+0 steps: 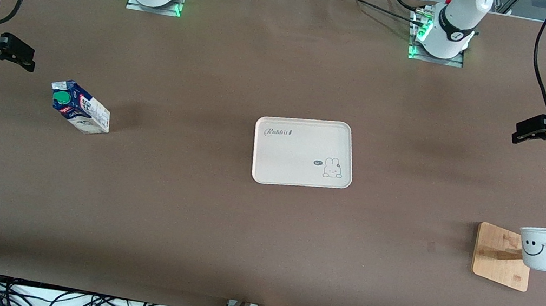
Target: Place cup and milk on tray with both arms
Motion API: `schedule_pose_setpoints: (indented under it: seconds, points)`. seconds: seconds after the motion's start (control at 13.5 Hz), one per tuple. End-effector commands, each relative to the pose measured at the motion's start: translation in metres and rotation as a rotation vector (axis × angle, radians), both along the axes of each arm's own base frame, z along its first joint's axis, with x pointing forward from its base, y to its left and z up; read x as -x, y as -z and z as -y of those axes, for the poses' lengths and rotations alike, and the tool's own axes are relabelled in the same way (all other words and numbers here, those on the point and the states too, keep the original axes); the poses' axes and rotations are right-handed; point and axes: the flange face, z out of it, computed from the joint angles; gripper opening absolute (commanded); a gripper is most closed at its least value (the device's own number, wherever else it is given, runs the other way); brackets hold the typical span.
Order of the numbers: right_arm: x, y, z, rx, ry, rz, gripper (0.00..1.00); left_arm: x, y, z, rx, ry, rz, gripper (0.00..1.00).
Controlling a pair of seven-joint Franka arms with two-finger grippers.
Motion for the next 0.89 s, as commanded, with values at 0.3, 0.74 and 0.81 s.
schedule_pose_setpoints:
  seconds: [0.3,0.74,0.81]
  points:
    - [-0.013,0.037,0.002,0.020,-0.004,-0.057,1.00,-0.003,-0.004,-0.001,0.015,-0.014,-0.004,1.00]
    - [-0.002,0.128,0.025,0.079,-0.004,-0.135,1.00,-0.003,-0.004,-0.001,0.015,-0.014,-0.004,1.00]
    - [0.000,0.139,0.025,0.086,-0.010,-0.136,1.00,-0.003,-0.004,-0.001,0.015,-0.014,-0.004,1.00]
